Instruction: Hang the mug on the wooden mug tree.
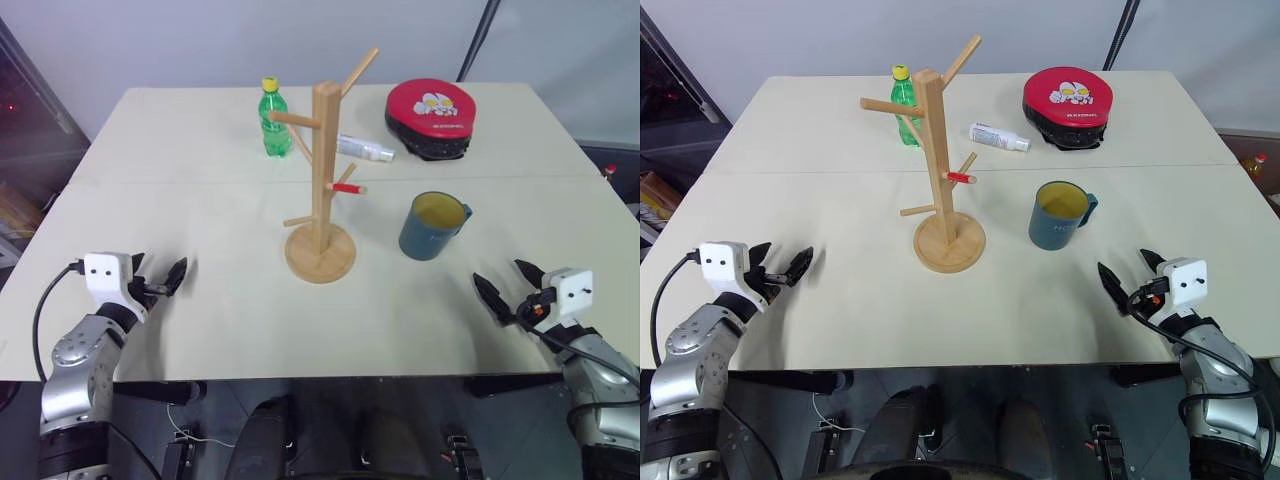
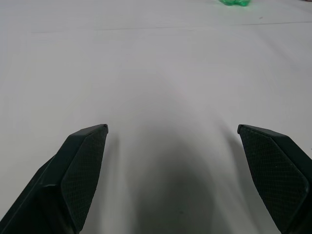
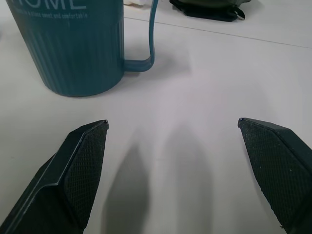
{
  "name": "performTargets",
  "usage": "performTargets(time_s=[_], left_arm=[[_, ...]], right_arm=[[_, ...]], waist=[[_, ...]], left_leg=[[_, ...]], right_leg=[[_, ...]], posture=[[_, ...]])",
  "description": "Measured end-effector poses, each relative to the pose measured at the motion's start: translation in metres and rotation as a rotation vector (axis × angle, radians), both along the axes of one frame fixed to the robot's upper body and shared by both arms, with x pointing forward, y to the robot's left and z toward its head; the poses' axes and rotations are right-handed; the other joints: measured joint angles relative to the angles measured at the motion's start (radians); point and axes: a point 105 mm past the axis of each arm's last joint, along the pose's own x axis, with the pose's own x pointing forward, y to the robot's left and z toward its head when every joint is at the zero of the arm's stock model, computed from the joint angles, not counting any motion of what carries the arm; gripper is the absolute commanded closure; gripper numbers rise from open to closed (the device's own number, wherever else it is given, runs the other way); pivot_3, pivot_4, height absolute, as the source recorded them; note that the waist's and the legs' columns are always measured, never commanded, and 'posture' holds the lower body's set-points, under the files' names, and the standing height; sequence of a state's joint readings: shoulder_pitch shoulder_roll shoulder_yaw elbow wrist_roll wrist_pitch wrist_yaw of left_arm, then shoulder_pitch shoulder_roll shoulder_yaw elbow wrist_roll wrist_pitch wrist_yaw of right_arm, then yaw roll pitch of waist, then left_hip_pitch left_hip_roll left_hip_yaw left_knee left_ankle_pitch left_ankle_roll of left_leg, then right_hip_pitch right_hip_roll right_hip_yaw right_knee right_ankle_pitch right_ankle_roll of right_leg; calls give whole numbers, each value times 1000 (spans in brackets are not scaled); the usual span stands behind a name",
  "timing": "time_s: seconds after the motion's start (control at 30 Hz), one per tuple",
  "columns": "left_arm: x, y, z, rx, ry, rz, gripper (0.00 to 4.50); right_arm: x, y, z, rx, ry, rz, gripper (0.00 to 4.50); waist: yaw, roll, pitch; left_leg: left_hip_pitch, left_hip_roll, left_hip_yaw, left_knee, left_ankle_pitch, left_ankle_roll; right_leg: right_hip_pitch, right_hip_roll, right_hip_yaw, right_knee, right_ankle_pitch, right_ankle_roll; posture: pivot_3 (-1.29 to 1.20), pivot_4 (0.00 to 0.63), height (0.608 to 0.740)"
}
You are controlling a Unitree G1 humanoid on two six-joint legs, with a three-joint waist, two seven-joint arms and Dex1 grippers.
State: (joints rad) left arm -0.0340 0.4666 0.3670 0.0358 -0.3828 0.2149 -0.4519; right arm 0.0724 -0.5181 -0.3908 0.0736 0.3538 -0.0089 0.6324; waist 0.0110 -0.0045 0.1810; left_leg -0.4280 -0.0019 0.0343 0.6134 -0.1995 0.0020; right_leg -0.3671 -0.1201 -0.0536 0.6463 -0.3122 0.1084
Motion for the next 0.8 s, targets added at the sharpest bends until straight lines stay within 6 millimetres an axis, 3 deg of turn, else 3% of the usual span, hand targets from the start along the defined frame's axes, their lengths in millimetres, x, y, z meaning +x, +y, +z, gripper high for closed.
performTargets(time_s=[0.53, 0.8], left_arm=[[-4, -13, 9, -7, -28, -84, 0], [-27, -69, 23, -11, -72, -401, 0]], right_arm=[[2, -6, -3, -17, 18, -62, 82], [12, -8, 9, -47, -50, -98, 82]], waist=[[-1, 0, 0], [-1, 0, 0]], left_leg=[[0, 0, 0, 0, 0, 0], [-1, 0, 0, -1, 0, 0]], right_leg=[[0, 0, 0, 0, -1, -2], [0, 0, 0, -2, -2, -4]], posture=[[0, 150, 740], [0, 150, 740]])
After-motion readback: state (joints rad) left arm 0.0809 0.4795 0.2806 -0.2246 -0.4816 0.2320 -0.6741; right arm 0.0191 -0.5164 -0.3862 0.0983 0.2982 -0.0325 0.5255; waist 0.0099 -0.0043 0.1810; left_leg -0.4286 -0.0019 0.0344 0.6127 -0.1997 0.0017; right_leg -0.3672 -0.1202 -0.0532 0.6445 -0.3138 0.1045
